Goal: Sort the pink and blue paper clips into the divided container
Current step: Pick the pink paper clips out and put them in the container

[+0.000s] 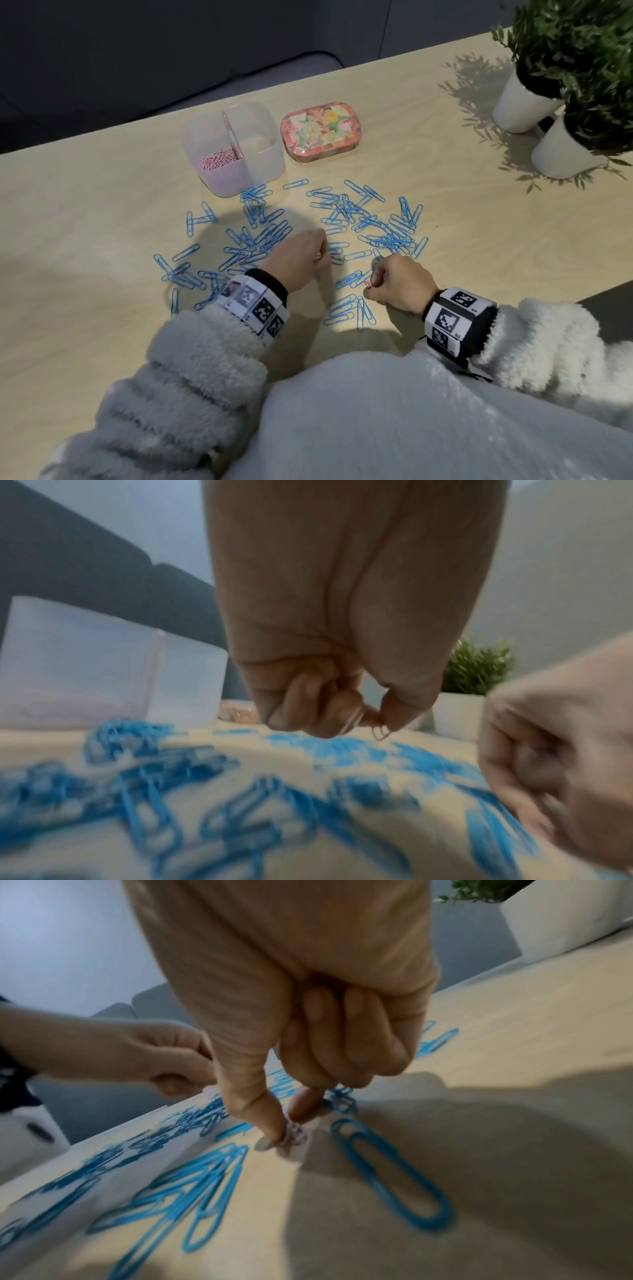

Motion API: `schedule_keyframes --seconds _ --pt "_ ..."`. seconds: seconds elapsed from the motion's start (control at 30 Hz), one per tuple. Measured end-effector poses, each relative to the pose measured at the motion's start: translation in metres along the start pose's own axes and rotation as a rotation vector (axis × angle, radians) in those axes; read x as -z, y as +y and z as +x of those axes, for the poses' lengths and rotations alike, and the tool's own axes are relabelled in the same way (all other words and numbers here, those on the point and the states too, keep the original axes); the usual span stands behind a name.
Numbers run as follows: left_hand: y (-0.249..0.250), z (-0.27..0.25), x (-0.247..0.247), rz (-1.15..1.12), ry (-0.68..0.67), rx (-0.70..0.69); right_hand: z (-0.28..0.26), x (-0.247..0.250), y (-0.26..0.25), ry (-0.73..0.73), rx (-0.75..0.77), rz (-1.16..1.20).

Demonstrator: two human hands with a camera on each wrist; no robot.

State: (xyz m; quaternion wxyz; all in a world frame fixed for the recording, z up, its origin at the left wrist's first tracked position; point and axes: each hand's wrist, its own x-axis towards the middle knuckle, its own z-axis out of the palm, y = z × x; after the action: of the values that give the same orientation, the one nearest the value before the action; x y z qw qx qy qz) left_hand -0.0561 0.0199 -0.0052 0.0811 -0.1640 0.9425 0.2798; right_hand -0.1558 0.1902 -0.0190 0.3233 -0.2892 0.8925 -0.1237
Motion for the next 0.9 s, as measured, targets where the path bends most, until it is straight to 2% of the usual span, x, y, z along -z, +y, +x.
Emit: schedule_keyframes --seconds 0.1,0.27,0.37,0.47,0.53,0.6,0.7,0.77,0.8,0.9 --pt "-0.011 0.007 0.042 -0.012 0.153 0.064 0.001 0.0 -0.004 -0.034 0.049 -0.062" --pt "-0.048 0.025 0.114 0.016 0.436 0.262 -0.002 -0.002 -0.004 -0.066 0.133 -0.137" --pt "-0.074 0.04 0.13 0.045 0.518 0.355 -0.004 -0.003 -0.004 -0.082 0.197 -0.171" --pt "-0.091 0.05 0.126 0.069 0.52 0.359 -0.004 -0.002 -0.003 -0.122 0.254 -0.177" --pt "-0.097 0.054 0.121 0.079 0.502 0.341 0.0 0.004 0.0 -0.155 0.262 -0.105" --pt "-0.102 0.054 0.117 0.122 0.496 0.345 0.005 0.016 -0.001 -0.128 0.234 0.062" --pt "-0.107 0.047 0.115 0.191 0.604 0.361 0.014 0.045 -0.013 -0.044 0.171 0.357" --pt "-0.109 0.039 0.113 0.096 0.707 0.392 0.024 0.064 -0.019 0.008 0.16 0.432" --pt "-0.113 0.038 0.111 0.0 0.717 0.421 0.03 0.071 -0.021 0.025 0.167 0.413" --pt "-0.122 0.033 0.107 -0.421 0.541 0.583 0.046 0.083 -0.035 -0.007 0.194 0.381"
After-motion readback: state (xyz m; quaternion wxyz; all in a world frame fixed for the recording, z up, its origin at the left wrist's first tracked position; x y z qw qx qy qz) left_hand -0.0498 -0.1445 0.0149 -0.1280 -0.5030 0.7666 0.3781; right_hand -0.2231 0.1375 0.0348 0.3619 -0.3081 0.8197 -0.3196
